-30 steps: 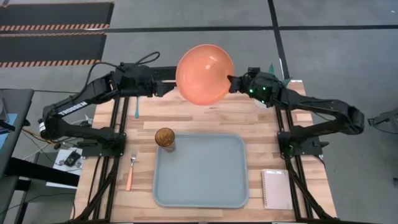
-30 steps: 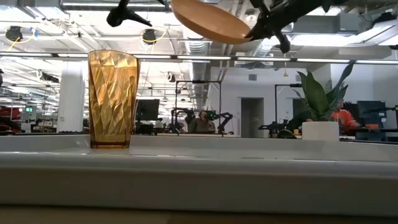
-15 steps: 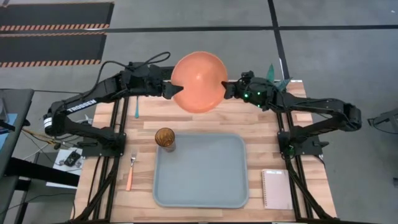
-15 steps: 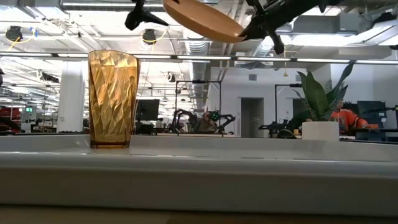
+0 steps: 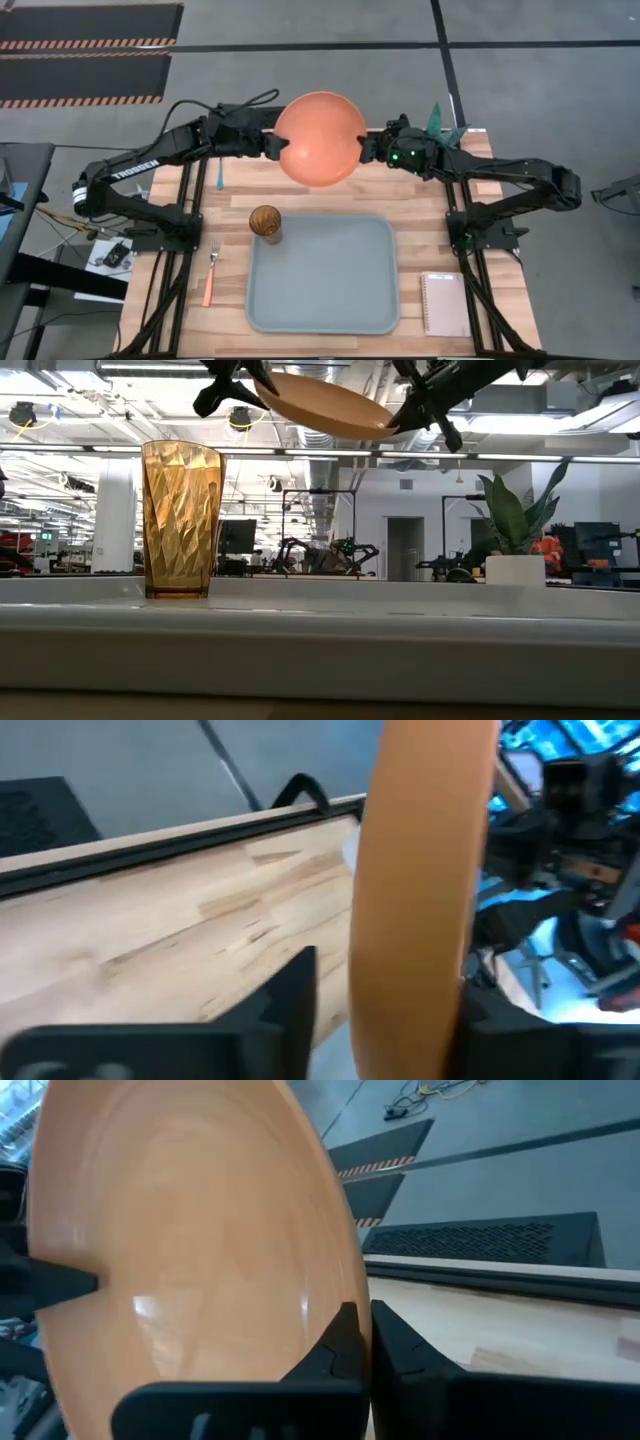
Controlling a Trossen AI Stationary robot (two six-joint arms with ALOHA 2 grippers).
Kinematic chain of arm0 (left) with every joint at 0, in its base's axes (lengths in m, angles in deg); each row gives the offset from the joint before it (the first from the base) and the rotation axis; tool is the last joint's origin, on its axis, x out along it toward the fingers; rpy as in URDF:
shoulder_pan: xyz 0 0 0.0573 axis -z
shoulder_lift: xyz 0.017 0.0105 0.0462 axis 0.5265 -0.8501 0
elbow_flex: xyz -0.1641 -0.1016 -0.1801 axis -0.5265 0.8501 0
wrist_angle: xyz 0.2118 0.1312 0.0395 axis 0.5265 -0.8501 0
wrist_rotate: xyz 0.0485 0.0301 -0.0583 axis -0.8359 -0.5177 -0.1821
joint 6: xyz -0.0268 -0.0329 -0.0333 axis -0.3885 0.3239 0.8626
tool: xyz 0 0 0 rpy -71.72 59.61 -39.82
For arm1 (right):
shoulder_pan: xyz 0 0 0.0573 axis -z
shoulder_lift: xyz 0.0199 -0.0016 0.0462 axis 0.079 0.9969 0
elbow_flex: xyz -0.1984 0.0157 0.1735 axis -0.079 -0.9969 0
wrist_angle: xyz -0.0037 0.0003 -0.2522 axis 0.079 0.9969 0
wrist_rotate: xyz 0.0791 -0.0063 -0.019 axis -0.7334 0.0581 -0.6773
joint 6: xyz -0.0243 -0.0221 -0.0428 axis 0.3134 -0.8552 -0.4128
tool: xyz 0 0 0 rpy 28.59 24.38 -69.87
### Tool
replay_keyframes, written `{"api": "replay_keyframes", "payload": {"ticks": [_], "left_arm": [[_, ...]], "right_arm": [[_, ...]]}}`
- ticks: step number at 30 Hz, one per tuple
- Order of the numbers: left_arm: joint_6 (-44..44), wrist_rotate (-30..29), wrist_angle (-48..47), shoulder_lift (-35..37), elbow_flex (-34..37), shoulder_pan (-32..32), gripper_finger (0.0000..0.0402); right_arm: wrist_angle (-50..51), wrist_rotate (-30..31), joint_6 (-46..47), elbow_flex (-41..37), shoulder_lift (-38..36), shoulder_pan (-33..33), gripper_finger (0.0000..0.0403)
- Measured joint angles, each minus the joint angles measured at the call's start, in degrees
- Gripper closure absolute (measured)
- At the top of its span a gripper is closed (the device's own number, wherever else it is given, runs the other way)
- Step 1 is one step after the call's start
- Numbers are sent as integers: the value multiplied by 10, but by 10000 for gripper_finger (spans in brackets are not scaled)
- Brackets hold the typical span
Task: Pick and place plate/cup/fork/spoon on tray
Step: Put the orange plate on the bottom left of the gray tray
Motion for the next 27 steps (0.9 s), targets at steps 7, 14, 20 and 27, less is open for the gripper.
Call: {"api": "replay_keyframes", "payload": {"ticks": [7,14,20,27], "left_arm": [[-8,-20,-6,-2,0,-2,390],[-8,-5,-43,18,0,5,396],[-20,39,-80,65,0,27,396],[27,116,-188,104,-1,160,397]], "right_arm": [[-3,0,-11,1,-1,0,362],[21,-43,-67,0,-29,0,268],[50,-105,-101,1,-111,-7,186],[139,-45,-125,0,-216,-37,168]]}}
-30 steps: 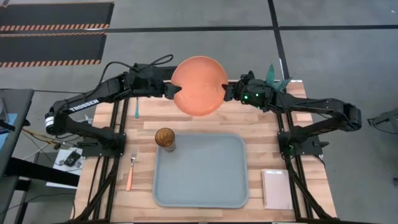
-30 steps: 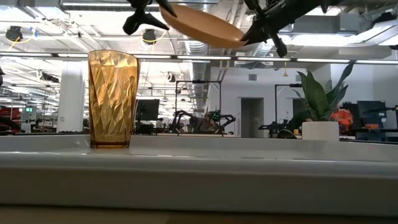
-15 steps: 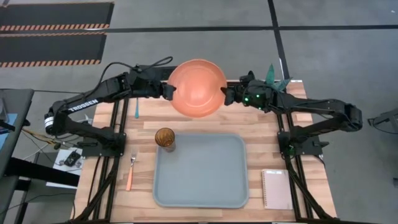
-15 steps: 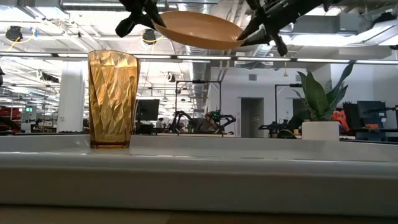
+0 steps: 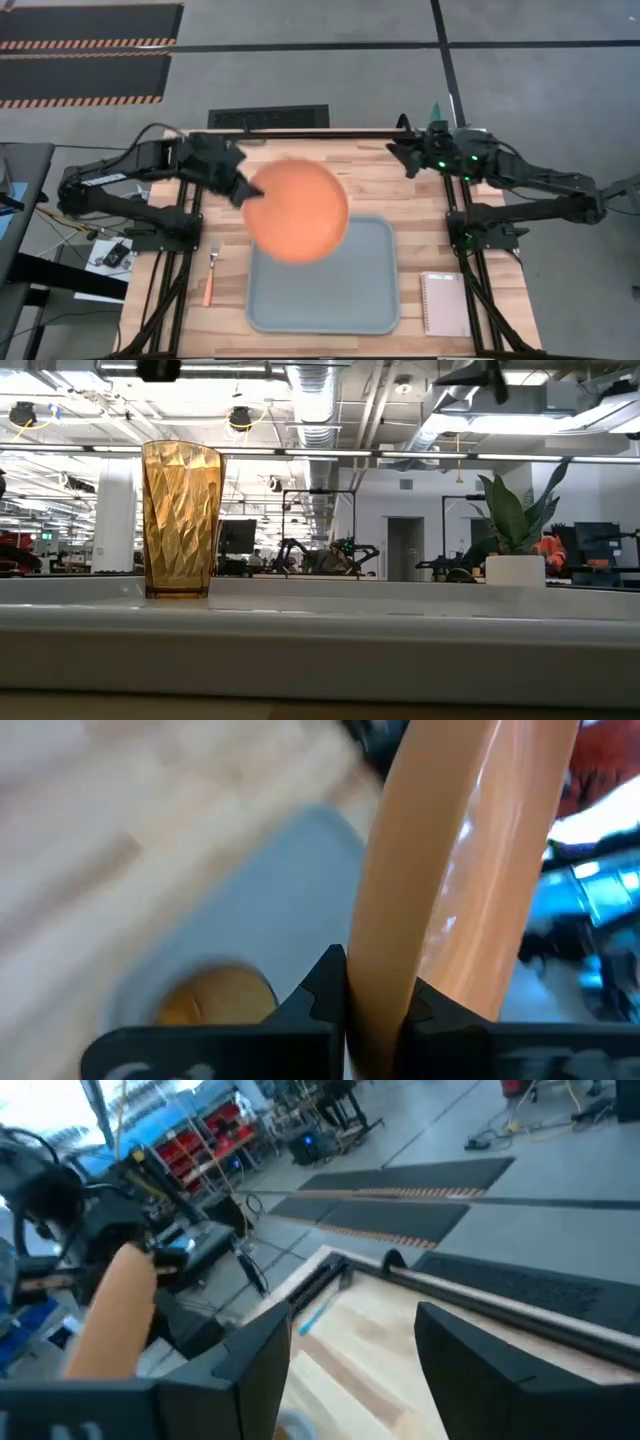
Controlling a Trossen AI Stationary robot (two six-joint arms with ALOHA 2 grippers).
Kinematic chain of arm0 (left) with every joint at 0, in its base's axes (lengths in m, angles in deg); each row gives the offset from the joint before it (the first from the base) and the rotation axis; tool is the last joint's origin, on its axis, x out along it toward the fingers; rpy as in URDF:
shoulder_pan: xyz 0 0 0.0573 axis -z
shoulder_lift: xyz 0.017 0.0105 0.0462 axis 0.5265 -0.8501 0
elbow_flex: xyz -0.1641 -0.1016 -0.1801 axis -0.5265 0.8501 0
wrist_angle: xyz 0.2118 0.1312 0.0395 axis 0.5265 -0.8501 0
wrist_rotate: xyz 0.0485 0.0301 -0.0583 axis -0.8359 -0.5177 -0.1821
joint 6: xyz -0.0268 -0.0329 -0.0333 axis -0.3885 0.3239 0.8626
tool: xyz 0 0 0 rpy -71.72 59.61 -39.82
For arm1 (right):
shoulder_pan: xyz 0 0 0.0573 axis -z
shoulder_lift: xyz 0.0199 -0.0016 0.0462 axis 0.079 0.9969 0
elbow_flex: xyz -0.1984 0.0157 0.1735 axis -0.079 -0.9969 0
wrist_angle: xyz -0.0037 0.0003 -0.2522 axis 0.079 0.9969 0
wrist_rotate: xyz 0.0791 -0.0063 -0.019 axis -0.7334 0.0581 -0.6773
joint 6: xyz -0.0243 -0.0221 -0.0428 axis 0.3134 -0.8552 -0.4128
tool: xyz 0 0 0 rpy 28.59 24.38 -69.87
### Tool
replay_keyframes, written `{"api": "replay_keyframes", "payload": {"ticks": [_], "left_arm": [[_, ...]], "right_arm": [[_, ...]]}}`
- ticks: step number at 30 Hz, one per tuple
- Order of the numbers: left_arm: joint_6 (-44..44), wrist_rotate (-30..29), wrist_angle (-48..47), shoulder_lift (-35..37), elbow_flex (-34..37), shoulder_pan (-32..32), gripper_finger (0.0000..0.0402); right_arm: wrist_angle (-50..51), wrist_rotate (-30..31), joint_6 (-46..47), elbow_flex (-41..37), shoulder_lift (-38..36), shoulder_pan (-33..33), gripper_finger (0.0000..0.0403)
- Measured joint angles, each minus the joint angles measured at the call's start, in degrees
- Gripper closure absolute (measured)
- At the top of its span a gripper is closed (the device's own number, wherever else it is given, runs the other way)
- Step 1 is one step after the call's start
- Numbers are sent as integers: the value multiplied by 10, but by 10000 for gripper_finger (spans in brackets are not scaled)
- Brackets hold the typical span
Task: Pick and place plate/cup/fork/spoon on tray
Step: Put the orange plate on the bottom left of the gray tray
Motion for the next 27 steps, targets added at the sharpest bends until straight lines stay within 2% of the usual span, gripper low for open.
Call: {"api": "replay_keyframes", "payload": {"ticks": [4,11,15,19,24,27], "left_arm": [[111,-38,-11,3,0,147,397],[433,-231,-15,9,0,444,397],[593,-304,-66,1,0,573,397],[732,-364,-136,-27,1,642,397],[788,-319,-158,-87,1,667,397],[796,-317,-162,-121,1,667,397]], "right_arm": [[43,25,5,0,-39,-5,181],[104,19,30,0,-57,-17,197],[120,18,30,0,-46,-23,201],[117,18,31,0,-30,-23,204],[117,18,31,0,-8,-21,205],[117,18,31,0,2,-21,204]]}}
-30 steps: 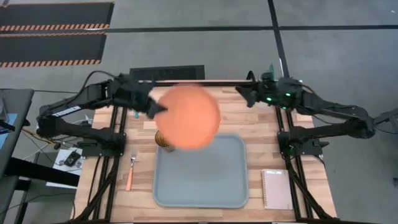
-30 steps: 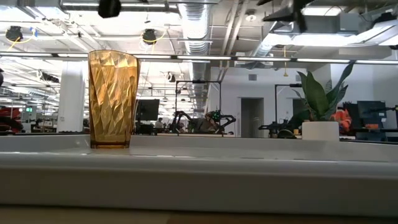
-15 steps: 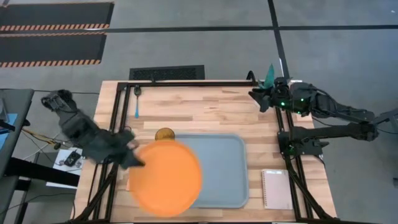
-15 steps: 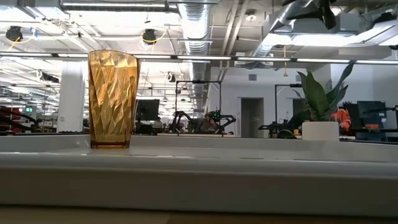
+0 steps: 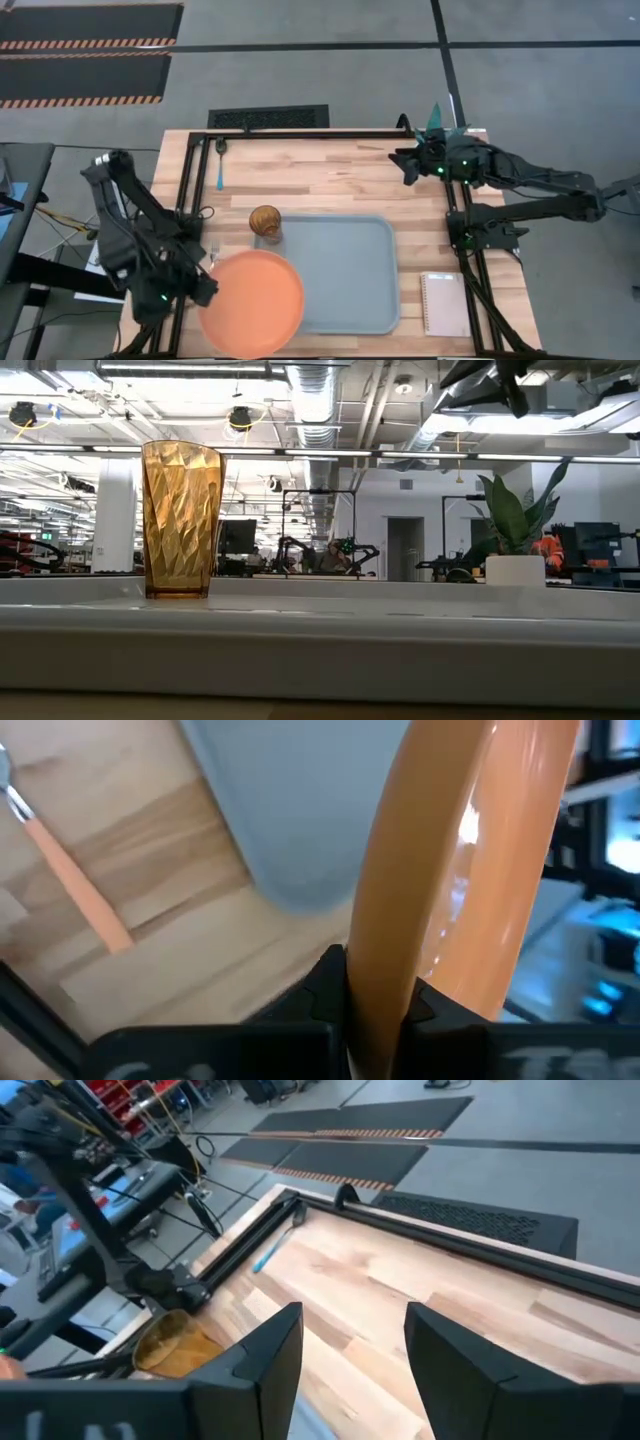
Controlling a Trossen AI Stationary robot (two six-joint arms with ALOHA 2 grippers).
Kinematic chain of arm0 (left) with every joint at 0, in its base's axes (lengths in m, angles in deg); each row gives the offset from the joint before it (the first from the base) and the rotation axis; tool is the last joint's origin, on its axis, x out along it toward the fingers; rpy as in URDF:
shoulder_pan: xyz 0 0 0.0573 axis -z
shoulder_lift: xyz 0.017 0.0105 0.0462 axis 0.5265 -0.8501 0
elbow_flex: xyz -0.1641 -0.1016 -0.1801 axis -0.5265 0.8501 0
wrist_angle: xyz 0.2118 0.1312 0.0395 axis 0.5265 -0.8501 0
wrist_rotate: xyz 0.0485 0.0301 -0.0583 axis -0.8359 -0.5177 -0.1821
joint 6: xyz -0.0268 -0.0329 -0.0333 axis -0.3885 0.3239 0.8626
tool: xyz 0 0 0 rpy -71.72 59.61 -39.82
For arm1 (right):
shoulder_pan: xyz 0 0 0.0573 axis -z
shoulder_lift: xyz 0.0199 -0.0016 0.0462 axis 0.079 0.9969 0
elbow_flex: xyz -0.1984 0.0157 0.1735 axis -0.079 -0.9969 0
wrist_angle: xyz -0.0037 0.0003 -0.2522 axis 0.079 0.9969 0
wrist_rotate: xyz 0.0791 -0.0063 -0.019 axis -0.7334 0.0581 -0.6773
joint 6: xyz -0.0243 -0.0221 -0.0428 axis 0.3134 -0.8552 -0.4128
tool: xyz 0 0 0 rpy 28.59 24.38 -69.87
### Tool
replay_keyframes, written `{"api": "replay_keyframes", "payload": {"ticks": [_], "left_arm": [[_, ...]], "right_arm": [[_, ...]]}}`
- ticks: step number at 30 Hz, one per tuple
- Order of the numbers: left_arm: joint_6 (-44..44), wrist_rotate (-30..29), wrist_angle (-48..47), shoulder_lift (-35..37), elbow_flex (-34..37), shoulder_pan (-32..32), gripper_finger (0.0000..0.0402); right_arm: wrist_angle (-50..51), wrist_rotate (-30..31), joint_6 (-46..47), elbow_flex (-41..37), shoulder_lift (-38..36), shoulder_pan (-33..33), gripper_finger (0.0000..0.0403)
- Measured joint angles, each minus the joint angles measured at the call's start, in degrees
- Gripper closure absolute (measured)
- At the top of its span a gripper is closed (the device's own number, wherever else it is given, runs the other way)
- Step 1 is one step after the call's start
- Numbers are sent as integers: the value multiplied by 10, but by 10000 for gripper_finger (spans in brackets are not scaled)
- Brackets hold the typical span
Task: Pick and place plate/cup/fork/spoon on tray
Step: Put the orange plate on the bottom left of the gray tray
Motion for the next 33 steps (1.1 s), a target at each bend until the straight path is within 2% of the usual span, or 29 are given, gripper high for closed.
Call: {"api": "replay_keyframes", "payload": {"ticks": [4,7,11,16,23,28,33], "left_arm": [[17,13,-43,-35,1,0,396],[51,16,-40,-37,32,0,396],[51,14,43,-15,102,-1,398],[-4,10,192,6,194,-15,397],[-10,2,286,16,297,-60,397],[-53,5,446,16,362,-92,396],[-50,3,464,17,395,-118,396]], "right_arm": [[-10,0,0,0,6,0,207],[-26,0,0,0,6,0,210],[-33,0,0,0,5,0,213],[-32,0,0,0,5,0,214],[-33,0,1,0,5,0,214],[-32,0,1,0,5,0,214],[-32,0,1,0,5,0,214]]}}
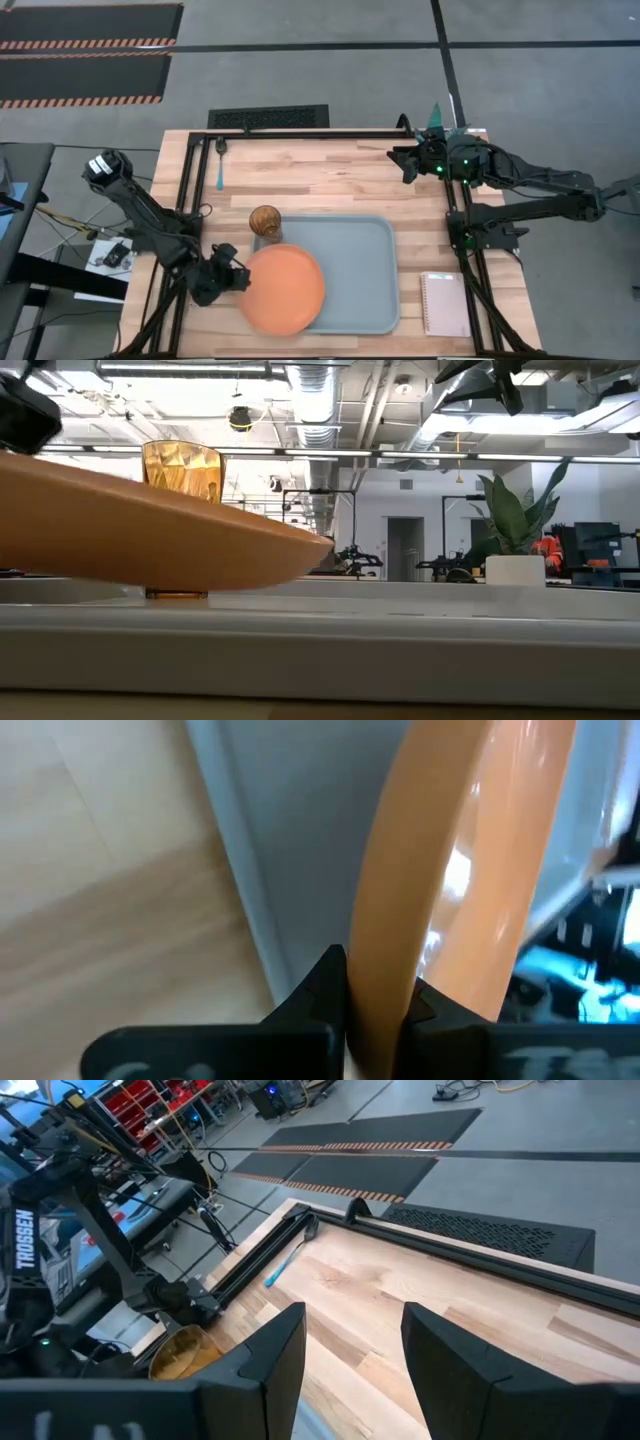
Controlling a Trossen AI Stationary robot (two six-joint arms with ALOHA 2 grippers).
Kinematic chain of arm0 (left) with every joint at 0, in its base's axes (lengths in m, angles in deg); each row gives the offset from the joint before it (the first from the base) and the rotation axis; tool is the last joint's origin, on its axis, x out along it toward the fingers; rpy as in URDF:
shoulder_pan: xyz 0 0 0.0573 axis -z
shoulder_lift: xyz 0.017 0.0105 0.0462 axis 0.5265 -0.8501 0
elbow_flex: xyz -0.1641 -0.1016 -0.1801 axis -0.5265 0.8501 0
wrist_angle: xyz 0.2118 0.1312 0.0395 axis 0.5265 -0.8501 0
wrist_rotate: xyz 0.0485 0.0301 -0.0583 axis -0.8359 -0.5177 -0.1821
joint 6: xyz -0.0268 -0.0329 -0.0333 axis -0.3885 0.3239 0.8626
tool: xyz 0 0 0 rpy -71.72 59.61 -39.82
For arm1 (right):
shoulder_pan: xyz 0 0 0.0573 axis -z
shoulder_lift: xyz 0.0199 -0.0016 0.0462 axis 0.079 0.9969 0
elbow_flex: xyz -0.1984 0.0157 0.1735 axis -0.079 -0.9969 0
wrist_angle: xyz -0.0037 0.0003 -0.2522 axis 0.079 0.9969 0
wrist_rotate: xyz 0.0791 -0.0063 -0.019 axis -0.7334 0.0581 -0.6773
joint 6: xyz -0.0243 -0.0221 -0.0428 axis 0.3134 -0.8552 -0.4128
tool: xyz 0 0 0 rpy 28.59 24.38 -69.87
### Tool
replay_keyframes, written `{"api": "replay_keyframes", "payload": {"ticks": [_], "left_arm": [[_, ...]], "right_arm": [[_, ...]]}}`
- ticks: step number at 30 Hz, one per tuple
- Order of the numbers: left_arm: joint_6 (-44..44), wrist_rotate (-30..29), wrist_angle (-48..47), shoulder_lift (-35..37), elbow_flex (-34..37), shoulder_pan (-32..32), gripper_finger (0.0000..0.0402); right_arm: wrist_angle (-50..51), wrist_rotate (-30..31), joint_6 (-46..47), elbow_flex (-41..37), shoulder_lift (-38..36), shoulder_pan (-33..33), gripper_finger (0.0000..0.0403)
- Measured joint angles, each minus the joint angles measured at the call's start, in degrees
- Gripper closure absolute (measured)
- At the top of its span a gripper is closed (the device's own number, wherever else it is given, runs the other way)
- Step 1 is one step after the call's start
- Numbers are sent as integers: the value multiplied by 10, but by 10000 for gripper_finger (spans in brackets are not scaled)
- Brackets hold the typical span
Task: Pick and place plate/cup/fork/spoon on tray
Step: Put the orange plate on the bottom left of the gray tray
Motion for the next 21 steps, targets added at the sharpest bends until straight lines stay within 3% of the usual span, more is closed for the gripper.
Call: {"api": "replay_keyframes", "payload": {"ticks": [21], "left_arm": [[-53,30,10,0,8,-68,395]], "right_arm": [[0,0,-3,0,0,0,214]]}}
